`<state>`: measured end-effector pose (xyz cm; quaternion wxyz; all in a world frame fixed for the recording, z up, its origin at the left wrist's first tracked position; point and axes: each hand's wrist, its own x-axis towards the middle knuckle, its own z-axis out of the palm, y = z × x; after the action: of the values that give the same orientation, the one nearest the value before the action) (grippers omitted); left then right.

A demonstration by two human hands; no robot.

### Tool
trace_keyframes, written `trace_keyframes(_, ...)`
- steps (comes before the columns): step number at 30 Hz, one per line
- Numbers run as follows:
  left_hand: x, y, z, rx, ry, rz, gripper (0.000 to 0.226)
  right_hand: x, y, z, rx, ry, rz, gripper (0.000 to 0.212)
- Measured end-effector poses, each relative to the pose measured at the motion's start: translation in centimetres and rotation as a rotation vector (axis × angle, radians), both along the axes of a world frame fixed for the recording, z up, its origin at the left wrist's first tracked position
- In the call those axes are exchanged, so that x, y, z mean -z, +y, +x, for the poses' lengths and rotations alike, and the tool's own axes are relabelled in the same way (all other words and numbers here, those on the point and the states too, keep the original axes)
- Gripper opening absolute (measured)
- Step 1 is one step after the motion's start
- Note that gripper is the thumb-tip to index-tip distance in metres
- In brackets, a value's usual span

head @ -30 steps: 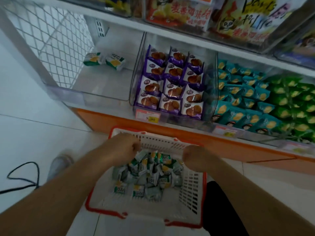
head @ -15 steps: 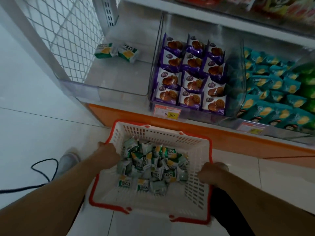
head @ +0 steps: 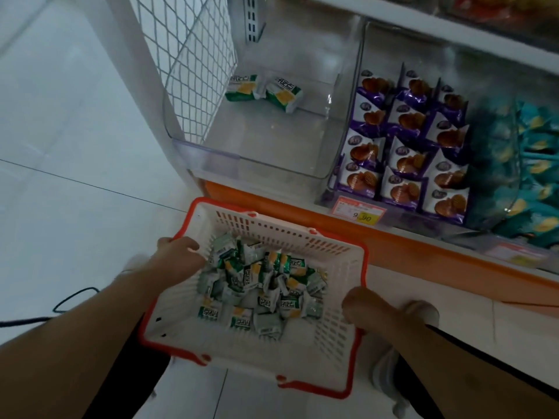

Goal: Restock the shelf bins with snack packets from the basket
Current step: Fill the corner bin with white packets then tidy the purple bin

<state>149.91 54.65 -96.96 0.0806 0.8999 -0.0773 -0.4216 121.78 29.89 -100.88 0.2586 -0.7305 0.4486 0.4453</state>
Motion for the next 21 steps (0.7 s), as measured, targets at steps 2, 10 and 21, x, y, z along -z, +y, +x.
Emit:
trace_keyframes(2, -0.7, -0.4, -0.3, 0.158, -0.092, 0.044, 0.067, -0.3, -0.2, 0.4, -0.005, 0.045, -0.002, 0.026)
trace_keyframes(10, -7.7, -3.0, -4.8, 0.430, 0.015, -0.432, 0.054, -6.4, 0.2, 2.0, -0.169, -0.036, -0.120, 0.026)
trace_keyframes(21, -5.5, 0.3, -8.2, 0.422, 0.000, -0.420, 0.044, -5.8, 6.1, 3.7, 0.021, -0.342, -0.006, 0.054)
